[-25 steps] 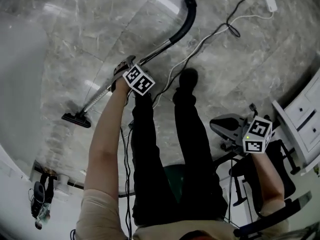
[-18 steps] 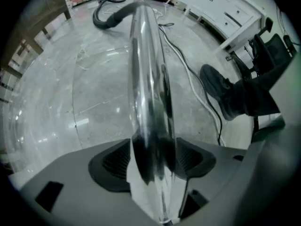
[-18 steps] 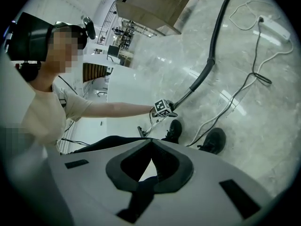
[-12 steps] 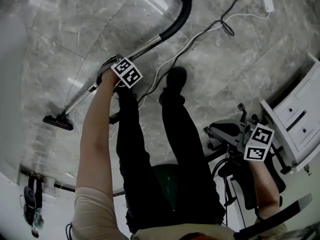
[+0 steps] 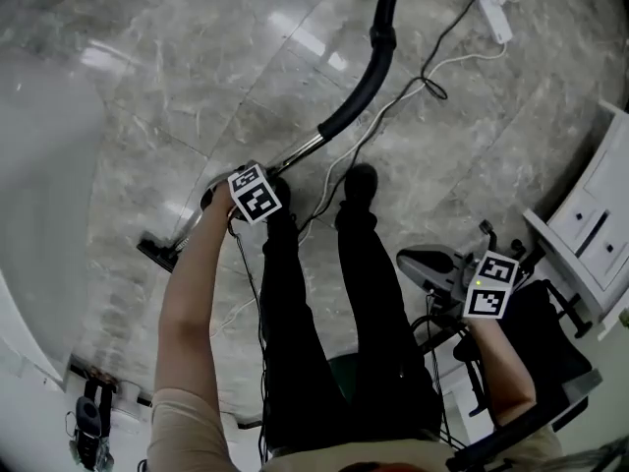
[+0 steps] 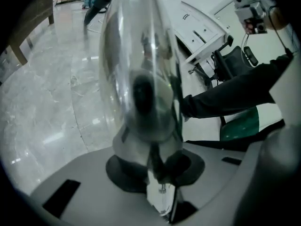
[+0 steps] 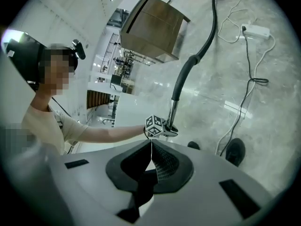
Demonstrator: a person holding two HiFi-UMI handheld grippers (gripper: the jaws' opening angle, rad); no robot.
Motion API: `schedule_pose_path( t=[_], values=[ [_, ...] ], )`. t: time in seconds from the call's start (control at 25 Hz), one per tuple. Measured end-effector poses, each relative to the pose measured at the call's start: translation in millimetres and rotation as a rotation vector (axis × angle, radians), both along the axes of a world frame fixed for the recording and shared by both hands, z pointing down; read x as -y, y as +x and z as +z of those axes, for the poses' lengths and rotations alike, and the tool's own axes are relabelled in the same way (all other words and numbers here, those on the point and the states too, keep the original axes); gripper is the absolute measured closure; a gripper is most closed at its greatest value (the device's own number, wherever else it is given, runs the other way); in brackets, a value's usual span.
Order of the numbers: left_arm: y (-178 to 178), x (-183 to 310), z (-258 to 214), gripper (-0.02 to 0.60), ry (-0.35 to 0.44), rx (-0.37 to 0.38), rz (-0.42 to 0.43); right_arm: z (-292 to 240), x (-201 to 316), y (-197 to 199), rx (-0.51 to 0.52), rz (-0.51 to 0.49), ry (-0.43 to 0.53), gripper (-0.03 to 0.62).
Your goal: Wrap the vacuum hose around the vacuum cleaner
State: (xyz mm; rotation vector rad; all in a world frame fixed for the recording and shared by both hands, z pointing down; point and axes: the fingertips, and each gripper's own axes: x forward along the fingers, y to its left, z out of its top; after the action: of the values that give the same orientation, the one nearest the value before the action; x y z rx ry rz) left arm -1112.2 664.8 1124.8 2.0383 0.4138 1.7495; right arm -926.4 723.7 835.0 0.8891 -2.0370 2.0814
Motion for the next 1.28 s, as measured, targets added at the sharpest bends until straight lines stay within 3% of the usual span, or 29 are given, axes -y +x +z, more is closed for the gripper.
schedule_pose_path(
  t=[0.28, 0.48, 0.72, 0.96, 1.28],
  values=[
    [27, 10, -88, 0.483, -0.007, -0.131, 0.016, -57, 24, -9, 0.035, 0.170, 0.078, 0.589],
    [42, 21, -142, 0.483, 0.021, -0.200, -0.001, -86, 19, -12, 0.011, 0.194, 0.106, 0.589],
    [62, 39, -212, 0.483, 0.066, -0.277, 0.008, -136, 33, -5, 0.019, 0.304, 0.175, 0.589],
    [82, 38, -288, 0.483, 0.076, -0.316, 0.018, -199, 34, 28, -0.005, 0.415, 0.236, 0.589],
    [114, 49, -382, 0.485, 0.104, -0.295, -0.011, -271, 13, 68, -0.076, 0.509, 0.270, 0.589]
  ],
)
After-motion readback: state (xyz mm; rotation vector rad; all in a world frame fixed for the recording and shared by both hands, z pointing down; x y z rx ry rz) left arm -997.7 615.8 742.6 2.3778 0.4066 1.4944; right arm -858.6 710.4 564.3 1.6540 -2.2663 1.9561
